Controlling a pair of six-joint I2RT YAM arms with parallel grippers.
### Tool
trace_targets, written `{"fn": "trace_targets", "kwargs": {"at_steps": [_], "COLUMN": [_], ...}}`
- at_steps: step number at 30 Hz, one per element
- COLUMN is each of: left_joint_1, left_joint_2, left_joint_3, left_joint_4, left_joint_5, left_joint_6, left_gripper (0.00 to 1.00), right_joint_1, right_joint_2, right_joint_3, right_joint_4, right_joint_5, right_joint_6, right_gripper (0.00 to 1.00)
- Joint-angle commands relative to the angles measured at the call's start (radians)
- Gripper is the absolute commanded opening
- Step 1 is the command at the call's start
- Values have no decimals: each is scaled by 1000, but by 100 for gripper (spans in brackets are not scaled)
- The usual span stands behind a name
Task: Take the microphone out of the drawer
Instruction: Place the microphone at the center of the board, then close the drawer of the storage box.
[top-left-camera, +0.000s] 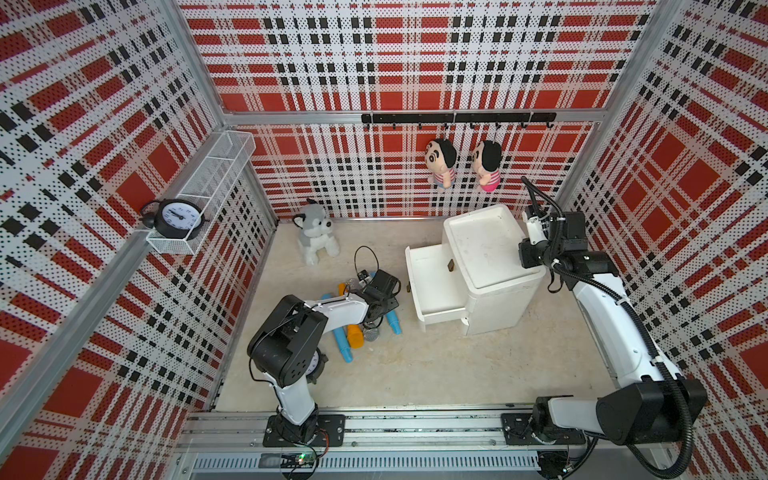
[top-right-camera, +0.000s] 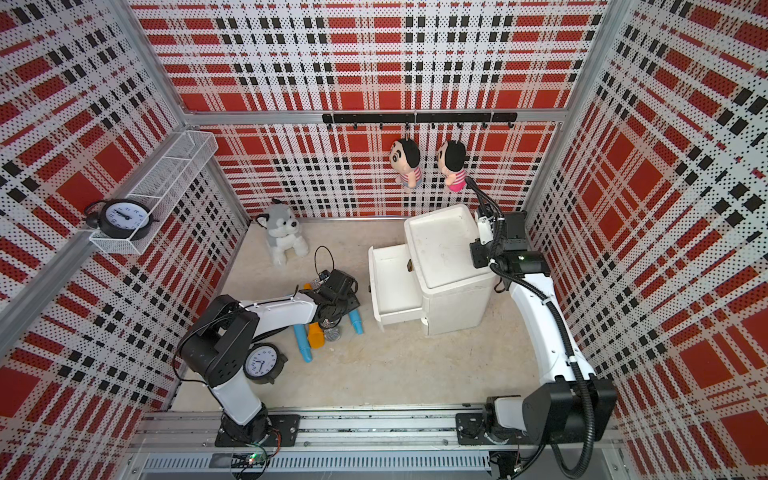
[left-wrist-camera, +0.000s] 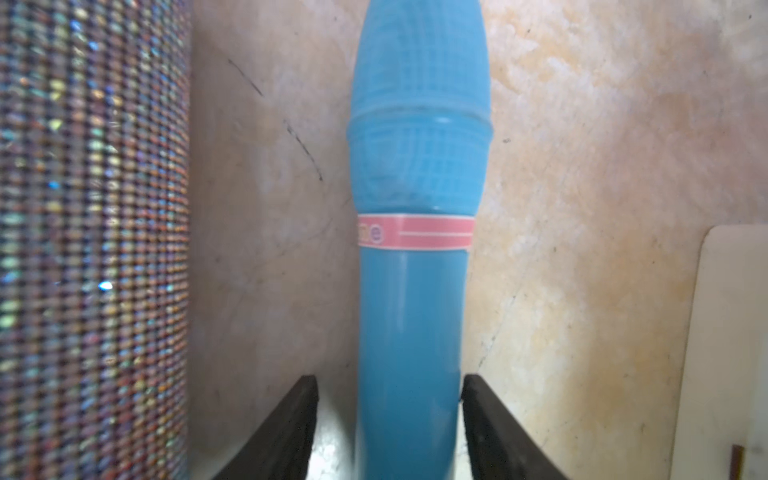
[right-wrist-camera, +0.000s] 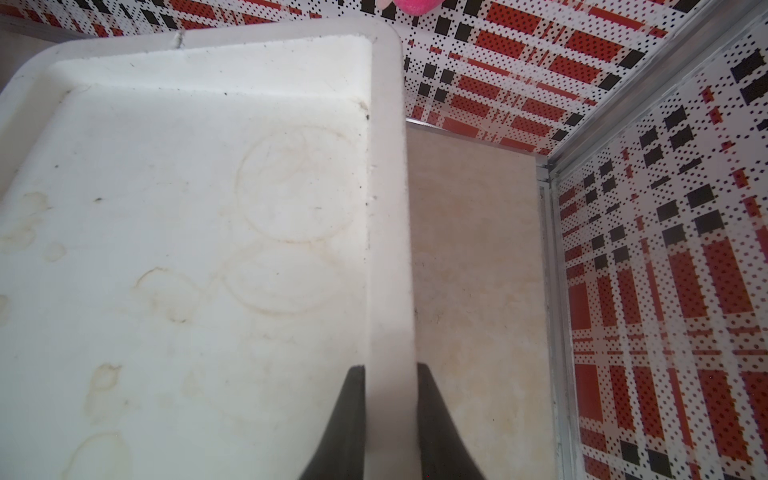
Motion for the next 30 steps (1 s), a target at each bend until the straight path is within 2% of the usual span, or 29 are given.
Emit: {"fn": "trace_targets", "kwargs": {"at_steps": [1,13,18,20,21,30], "left_joint_1": [5,20,34,36,37,89], "left_joint_2": [27,0,-26,-46,-55,-144], "left_joint_3": [-15,16,60,72,80,105], "left_joint_4": [-96,-115,-146,-154,-158,-89], "left_joint_5": [14,3,-9,-15,-15,94], "left_joint_6": [5,26,54,64,69,134], "left_gripper": [61,61,72,86,88,90], "right_joint_1": [-4,-5,-4,-5,-4,-4], "right_joint_2": [-19,-17,-14,-12,-12,-12], "right_joint_3": [19,17,19,21,21,22], "right_joint_4": [167,167,168,167,167,167], "right_joint_5": [33,32,33,34,34,29], "right_joint_6": [-35,-36,-36,-36,-37,-38], "right_gripper": [0,0,0,0,0,0]}}
